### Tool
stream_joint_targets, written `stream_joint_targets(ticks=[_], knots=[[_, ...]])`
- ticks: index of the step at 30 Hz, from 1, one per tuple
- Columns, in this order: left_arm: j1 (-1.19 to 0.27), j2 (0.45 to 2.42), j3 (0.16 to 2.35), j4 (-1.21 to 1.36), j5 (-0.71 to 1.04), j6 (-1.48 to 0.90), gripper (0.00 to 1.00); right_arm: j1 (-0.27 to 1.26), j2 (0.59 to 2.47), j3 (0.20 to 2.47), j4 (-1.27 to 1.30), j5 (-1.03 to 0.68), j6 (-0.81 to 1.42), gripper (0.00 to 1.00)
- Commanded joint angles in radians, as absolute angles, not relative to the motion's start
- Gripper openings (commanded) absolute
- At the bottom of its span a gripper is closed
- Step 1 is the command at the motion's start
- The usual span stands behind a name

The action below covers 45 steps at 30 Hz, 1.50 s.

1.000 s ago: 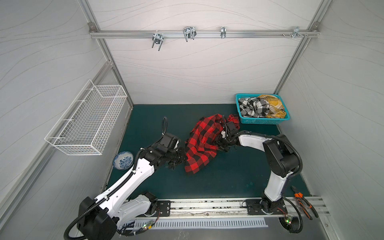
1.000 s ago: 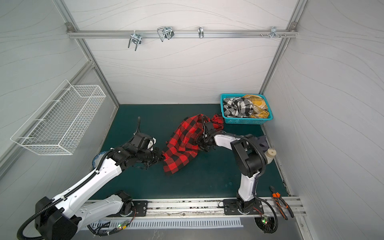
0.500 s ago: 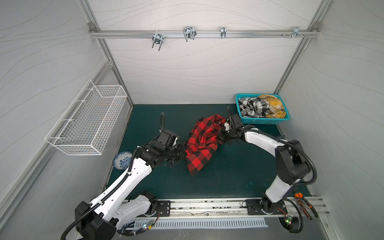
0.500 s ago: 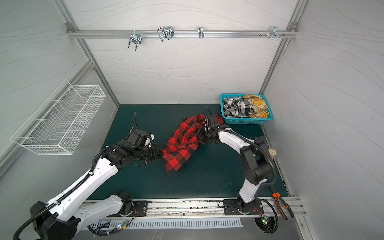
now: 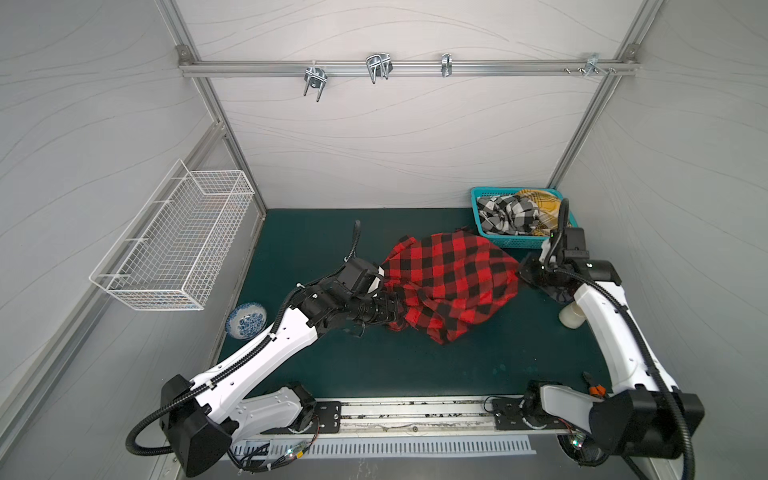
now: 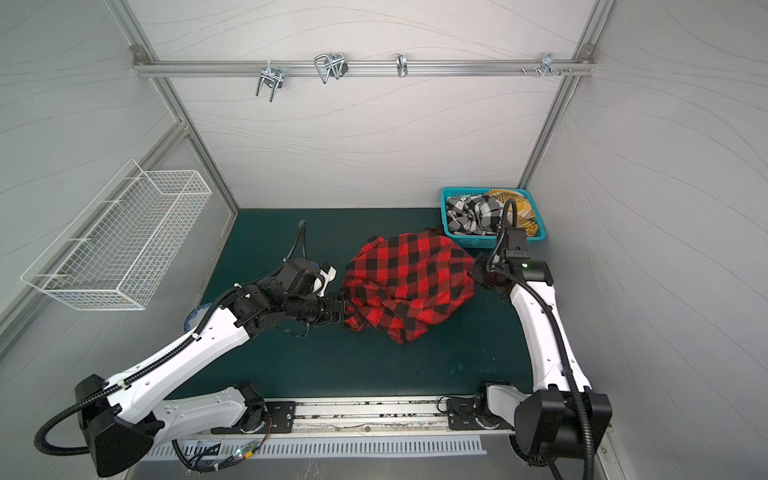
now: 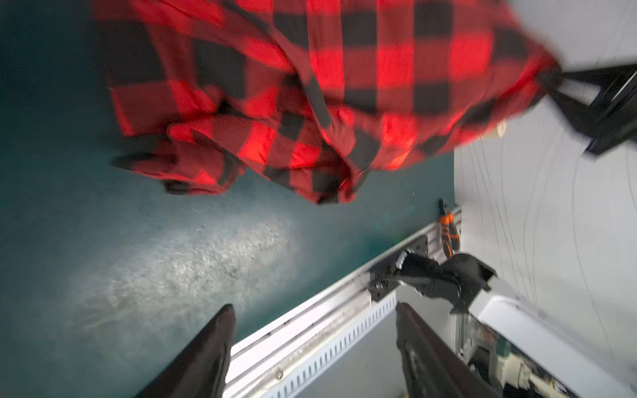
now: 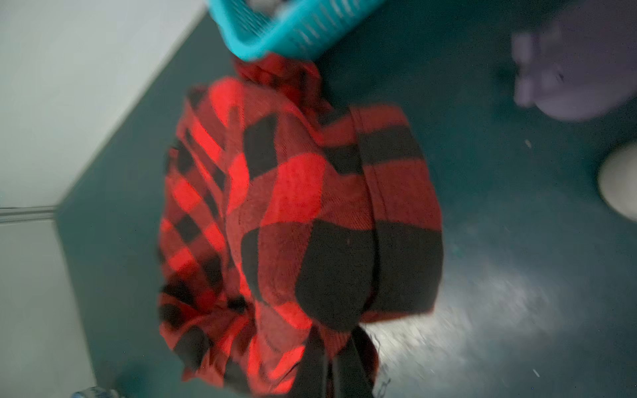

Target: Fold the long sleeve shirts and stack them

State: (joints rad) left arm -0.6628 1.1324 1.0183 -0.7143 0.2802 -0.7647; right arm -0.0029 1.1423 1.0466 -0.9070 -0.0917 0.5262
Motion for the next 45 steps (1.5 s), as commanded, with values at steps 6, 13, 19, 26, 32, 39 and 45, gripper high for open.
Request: stream_joint_targets(ticks=[6, 13, 19, 26, 32, 39, 45], knots=[[-0.552, 1.312, 0.936, -0.529, 0.328, -0.879, 0.88, -0.01, 1.144, 0.966, -0.932, -0.169, 0.494, 0.0], [-0.352, 1.468, 0.997, -0.405, 0.339, -0.938, 0.85, 0.004, 1.16, 0.975, -0.915, -0.203, 0.499, 0.0], [-0.329, 1.752, 1.285, -0.578, 0.344, -0.833, 0.76, 0.027, 1.155, 0.953, -0.899, -0.209, 0.504, 0.0], [-0.344, 1.905, 1.352, -0.623, 0.371, -0.861, 0.72, 0.036, 1.162, 0.947, -0.891, -0.213, 0.505, 0.0], [-0.353, 1.939, 1.335, -0.612, 0.371, -0.885, 0.55, 0.038, 1.169, 0.955, -0.887, -0.221, 0.508, 0.0], [-0.353, 1.973, 1.394, -0.558, 0.394, -0.886, 0.27, 0.042, 1.168, 0.969, -0.899, -0.218, 0.5, 0.0], [-0.351, 1.956, 1.493, -0.64, 0.33, -0.823, 0.0, 0.043, 1.169, 0.993, -0.898, -0.218, 0.494, 0.0]])
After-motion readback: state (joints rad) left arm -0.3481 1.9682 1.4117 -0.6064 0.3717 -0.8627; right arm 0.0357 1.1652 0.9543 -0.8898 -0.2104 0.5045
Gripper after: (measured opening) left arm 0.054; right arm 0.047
